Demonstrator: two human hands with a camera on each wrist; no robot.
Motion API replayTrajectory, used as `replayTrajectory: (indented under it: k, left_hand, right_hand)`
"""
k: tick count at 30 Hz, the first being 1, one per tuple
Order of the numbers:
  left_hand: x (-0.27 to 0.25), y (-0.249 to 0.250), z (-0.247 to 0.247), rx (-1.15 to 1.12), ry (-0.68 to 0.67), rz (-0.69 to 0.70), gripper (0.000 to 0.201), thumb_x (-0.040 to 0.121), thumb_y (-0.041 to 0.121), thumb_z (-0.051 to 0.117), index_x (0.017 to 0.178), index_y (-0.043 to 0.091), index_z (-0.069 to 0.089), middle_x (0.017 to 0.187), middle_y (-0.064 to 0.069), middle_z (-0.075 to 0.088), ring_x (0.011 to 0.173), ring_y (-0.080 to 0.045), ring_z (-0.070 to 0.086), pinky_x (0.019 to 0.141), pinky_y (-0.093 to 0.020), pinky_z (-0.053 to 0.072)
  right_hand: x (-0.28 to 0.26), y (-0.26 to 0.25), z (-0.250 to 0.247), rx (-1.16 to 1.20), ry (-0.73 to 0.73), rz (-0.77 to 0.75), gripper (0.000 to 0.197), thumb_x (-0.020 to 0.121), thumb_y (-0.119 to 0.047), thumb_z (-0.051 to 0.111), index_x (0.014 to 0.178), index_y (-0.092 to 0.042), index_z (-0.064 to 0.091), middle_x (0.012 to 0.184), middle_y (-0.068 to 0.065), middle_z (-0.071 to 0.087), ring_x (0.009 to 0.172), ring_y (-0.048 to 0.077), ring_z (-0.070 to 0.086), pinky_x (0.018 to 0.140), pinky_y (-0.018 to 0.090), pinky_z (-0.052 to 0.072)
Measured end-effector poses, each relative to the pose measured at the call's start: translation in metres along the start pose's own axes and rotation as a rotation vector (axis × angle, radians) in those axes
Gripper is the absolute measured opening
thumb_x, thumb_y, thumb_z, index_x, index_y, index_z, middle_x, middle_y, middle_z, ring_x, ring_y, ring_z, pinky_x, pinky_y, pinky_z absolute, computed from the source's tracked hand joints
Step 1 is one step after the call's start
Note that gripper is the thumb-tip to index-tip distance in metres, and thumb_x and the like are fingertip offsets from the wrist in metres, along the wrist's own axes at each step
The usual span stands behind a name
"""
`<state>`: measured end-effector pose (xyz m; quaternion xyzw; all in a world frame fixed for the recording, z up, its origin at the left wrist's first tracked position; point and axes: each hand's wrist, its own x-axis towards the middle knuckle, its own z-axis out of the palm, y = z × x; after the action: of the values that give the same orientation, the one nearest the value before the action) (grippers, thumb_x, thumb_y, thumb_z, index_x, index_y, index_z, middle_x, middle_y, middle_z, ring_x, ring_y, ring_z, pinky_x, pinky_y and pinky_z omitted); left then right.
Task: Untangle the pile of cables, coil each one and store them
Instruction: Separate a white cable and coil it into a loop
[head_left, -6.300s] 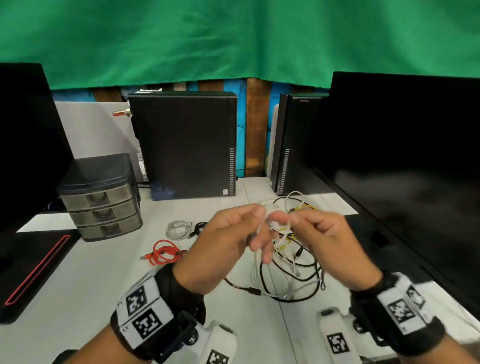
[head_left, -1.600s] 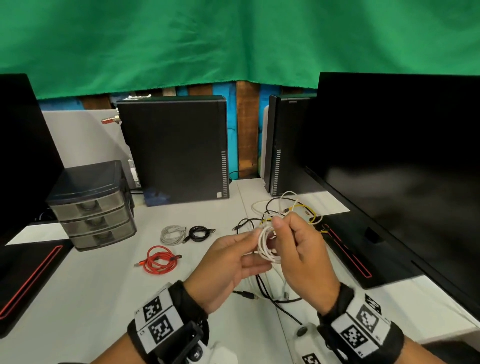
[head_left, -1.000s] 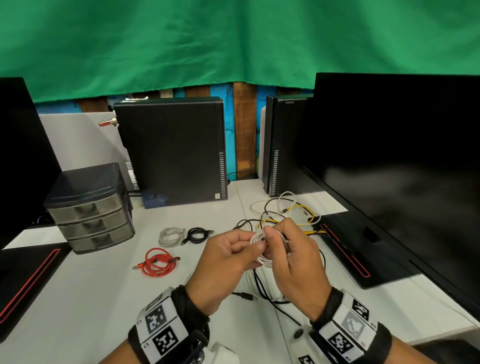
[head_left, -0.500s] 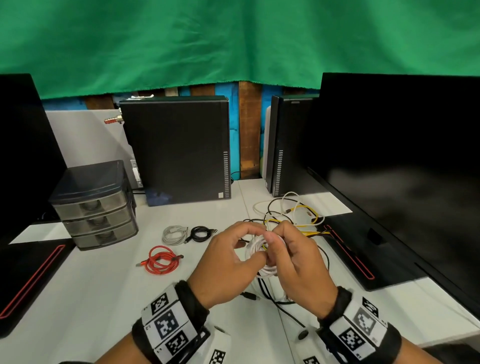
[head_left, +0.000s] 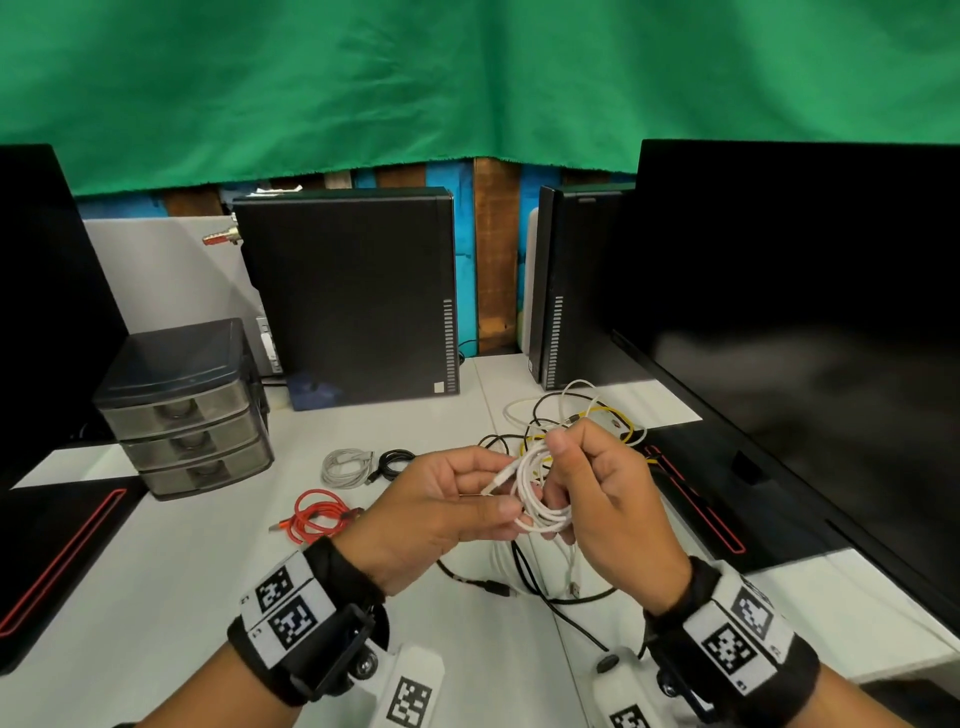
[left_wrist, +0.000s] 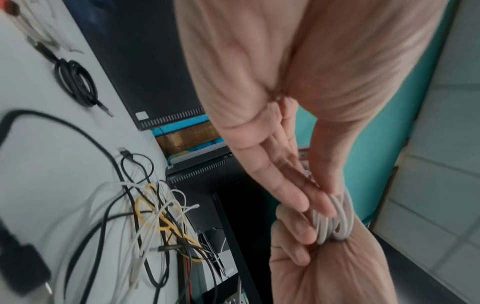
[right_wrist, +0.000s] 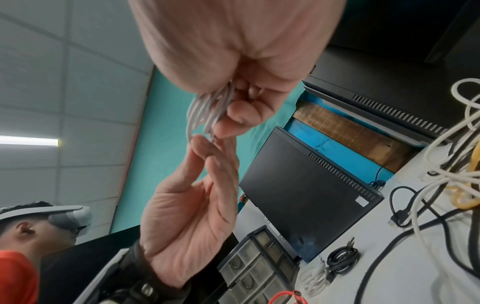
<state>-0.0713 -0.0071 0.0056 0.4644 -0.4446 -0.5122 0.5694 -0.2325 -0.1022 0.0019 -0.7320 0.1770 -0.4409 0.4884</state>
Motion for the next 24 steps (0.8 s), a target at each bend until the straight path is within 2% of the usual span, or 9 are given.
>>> replayTrajectory:
  k: [4,6,8,12,14,17,19,21,24]
  left_hand:
    - [0.000,-0.004,0.004,-0.058,0.041,-0.017,0.017,0.078,0.009,0.078,0.093,0.004,0.074,0.089,-0.015,0.072,0.073,-0.018,0.068,0.062,-0.021,0.055]
    - [0.001,-0.004,0.006,-0.042,0.062,-0.035,0.020,0.076,0.009,0.075,0.094,0.003,0.074,0.084,-0.013,0.070,0.068,-0.014,0.064,0.057,-0.019,0.050]
    - [0.002,-0.003,0.006,-0.003,0.087,-0.055,0.026,0.073,0.012,0.074,0.097,0.003,0.076,0.086,-0.014,0.070,0.068,-0.013,0.064,0.056,-0.019,0.049]
    - [0.002,-0.004,0.003,-0.050,0.039,-0.098,0.028,0.082,0.009,0.075,0.108,-0.004,0.071,0.094,-0.017,0.064,0.073,-0.012,0.060,0.060,-0.020,0.047]
    - [0.002,-0.007,0.002,-0.137,0.010,-0.109,0.034,0.084,0.007,0.071,0.114,-0.008,0.067,0.099,-0.017,0.063,0.076,-0.013,0.060,0.062,-0.020,0.047]
    - [0.002,-0.010,0.008,-0.273,0.059,-0.079,0.029,0.085,0.002,0.070,0.114,-0.003,0.070,0.098,-0.018,0.067,0.075,-0.014,0.063,0.067,-0.021,0.053]
    - [0.002,-0.013,0.016,-0.372,0.152,-0.066,0.030,0.082,0.001,0.067,0.112,0.004,0.072,0.099,-0.017,0.070,0.071,-0.013,0.065,0.067,-0.022,0.056]
    - [0.003,-0.018,0.024,-0.425,0.220,-0.074,0.033,0.080,0.007,0.066,0.113,0.010,0.072,0.104,-0.014,0.072,0.075,-0.013,0.064,0.070,-0.023,0.053]
    - [0.002,-0.021,0.036,-0.506,0.248,-0.090,0.035,0.089,0.014,0.061,0.123,0.010,0.069,0.112,-0.011,0.072,0.090,-0.016,0.065,0.086,-0.031,0.049]
  right_hand:
    - [-0.003,-0.005,0.001,0.068,-0.041,0.042,0.032,0.096,-0.034,0.050,0.077,-0.008,0.054,0.056,0.003,0.055,0.040,0.017,0.055,0.039,0.023,0.042]
    - [-0.004,-0.004,0.003,0.029,-0.019,0.031,0.031,0.096,-0.035,0.051,0.078,-0.009,0.054,0.057,0.003,0.055,0.041,0.019,0.055,0.039,0.028,0.044]
    - [-0.006,-0.003,0.005,-0.039,0.020,0.011,0.032,0.096,-0.036,0.051,0.080,-0.009,0.055,0.058,0.004,0.055,0.042,0.018,0.056,0.039,0.028,0.045]
    - [-0.007,-0.002,0.007,0.005,0.024,0.068,0.036,0.097,-0.036,0.050,0.082,-0.004,0.055,0.059,0.004,0.057,0.040,0.020,0.053,0.037,0.031,0.043]
    - [-0.006,-0.004,0.009,0.094,0.000,0.157,0.038,0.101,-0.032,0.048,0.085,0.002,0.054,0.056,0.005,0.057,0.037,0.019,0.049,0.035,0.025,0.039]
    - [-0.007,-0.006,0.012,0.250,0.008,0.302,0.033,0.103,-0.027,0.047,0.086,0.000,0.054,0.052,0.002,0.051,0.037,0.014,0.042,0.035,0.019,0.034]
    - [-0.008,-0.005,0.015,0.255,0.030,0.296,0.031,0.104,-0.025,0.047,0.086,-0.001,0.054,0.054,0.002,0.052,0.039,0.013,0.042,0.036,0.022,0.037]
    - [-0.008,-0.002,0.016,0.216,0.071,0.268,0.027,0.104,-0.021,0.048,0.087,-0.001,0.055,0.056,0.007,0.055,0.040,0.015,0.043,0.036,0.024,0.038]
    - [-0.010,0.000,0.015,0.122,0.150,0.195,0.017,0.104,-0.012,0.049,0.090,-0.005,0.056,0.058,0.003,0.059,0.042,0.011,0.049,0.039,0.021,0.039]
